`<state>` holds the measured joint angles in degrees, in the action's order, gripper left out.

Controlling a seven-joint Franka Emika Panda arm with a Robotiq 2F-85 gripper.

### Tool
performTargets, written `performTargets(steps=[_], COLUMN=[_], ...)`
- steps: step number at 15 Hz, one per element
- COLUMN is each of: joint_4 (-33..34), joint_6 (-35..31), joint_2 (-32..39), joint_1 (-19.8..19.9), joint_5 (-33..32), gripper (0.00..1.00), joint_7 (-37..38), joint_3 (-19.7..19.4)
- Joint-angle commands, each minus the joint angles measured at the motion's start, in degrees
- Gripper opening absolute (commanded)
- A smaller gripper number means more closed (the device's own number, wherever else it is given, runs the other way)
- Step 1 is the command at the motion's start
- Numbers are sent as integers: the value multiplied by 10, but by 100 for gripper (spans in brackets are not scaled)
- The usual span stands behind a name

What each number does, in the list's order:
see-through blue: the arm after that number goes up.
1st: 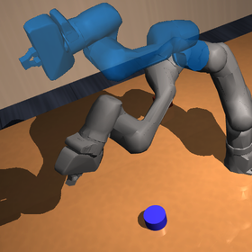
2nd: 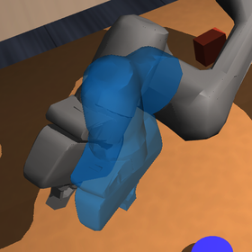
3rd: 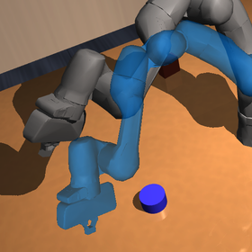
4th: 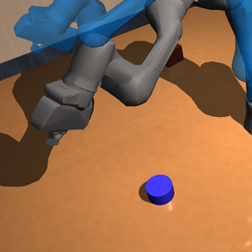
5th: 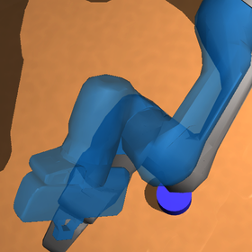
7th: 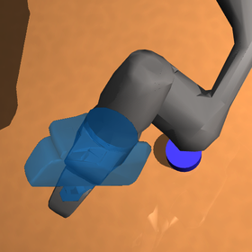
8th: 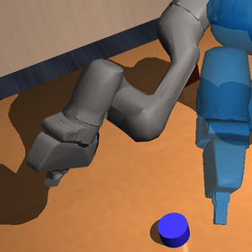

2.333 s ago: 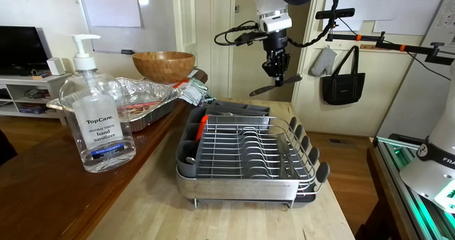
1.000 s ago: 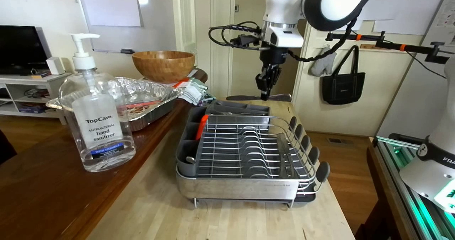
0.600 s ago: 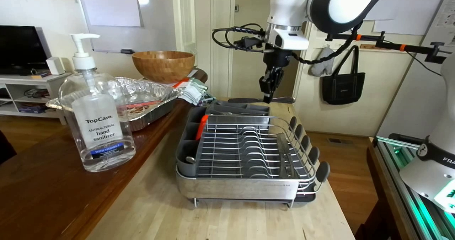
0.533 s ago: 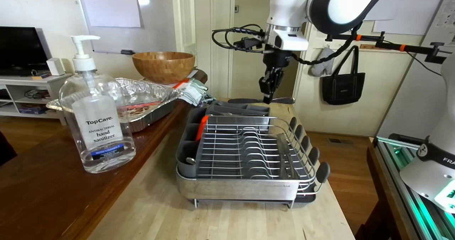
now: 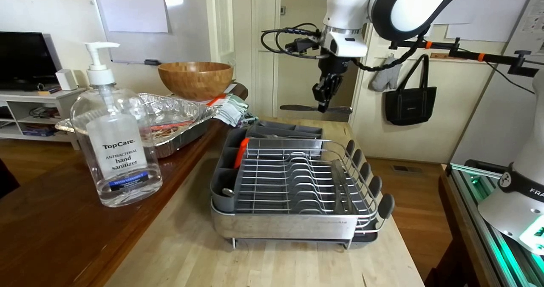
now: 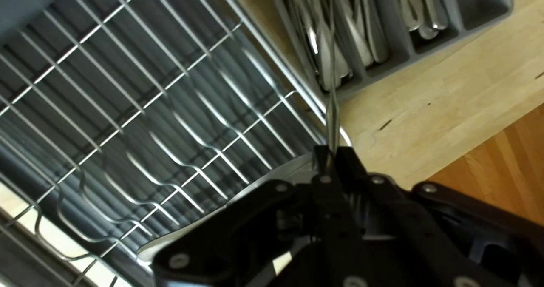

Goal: Put the spoon and knife on the cutlery holder

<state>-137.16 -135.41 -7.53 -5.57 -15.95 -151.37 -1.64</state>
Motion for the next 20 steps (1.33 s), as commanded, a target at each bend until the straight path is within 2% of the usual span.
performTargets(steps=[1, 4, 5, 6, 7, 8, 9, 10, 12, 15, 16, 18, 19, 20], joint_4=[-47, -84, -115, -133, -157, -171, -190, -214, -219, -203, -204, -194, -178, -194], joint_6=[-28, -57, -78, -91, -98, -99, -99, -102, -88, -54, -34, -11, 4, -33], joint_2=[-47, -68, -71, -78, -94, -107, -124, -148, -180, -237, -272, -301, -283, -257], joint_1=[35, 45, -76, -92, -134, -178, -211, -256, -290, -372, -374, -366, -338, -353], joint_5=[-23, 7, -35, -46, -65, -81, -99, -137, -189, -297, -334, -360, -327, -333], gripper=[2, 2, 2, 2, 2, 2, 2, 2, 2, 2, 2, 2, 2, 9], joint_7=[-7, -118, -54, -52, -45, -69, -77, -54, -76, -59, -59, -59, -59, -41], joint_3=[-13, -46, -126, -147, -183, -239, -277, -319, -404, -533, -563, -593, -578, -573])
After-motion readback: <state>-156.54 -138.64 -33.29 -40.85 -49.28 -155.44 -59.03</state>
